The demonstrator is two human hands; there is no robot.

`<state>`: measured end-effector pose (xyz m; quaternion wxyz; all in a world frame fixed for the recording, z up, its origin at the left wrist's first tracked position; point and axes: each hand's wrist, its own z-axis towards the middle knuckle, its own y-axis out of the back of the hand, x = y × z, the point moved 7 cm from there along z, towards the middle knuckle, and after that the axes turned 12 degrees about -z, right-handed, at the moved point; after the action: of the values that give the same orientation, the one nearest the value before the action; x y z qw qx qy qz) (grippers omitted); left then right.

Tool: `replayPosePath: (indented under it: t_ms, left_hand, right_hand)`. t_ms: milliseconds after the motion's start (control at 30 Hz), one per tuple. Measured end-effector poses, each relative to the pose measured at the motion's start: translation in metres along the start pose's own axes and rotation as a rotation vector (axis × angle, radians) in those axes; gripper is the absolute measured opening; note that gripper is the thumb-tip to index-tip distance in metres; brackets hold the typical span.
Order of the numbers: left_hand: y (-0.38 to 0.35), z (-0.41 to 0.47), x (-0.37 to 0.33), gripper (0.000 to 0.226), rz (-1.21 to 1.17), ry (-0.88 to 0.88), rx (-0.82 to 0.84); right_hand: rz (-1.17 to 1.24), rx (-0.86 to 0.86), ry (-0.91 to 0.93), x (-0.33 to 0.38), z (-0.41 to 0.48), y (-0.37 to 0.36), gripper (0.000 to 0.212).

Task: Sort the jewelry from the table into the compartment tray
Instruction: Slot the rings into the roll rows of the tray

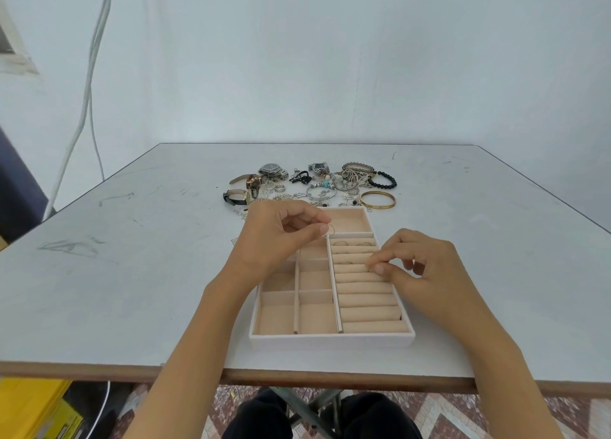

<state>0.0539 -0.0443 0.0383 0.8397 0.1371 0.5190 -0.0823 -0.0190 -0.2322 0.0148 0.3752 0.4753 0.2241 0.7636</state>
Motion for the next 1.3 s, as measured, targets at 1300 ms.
replayPosePath:
  t_ms: [1300]
  left_hand:
    - [-0.009,-0.002,0.000,0.012,0.027,0.023,0.080]
  right_hand:
    - [0.034,-0.006,-0.266,-0.011,-0.002,0.004,0.018]
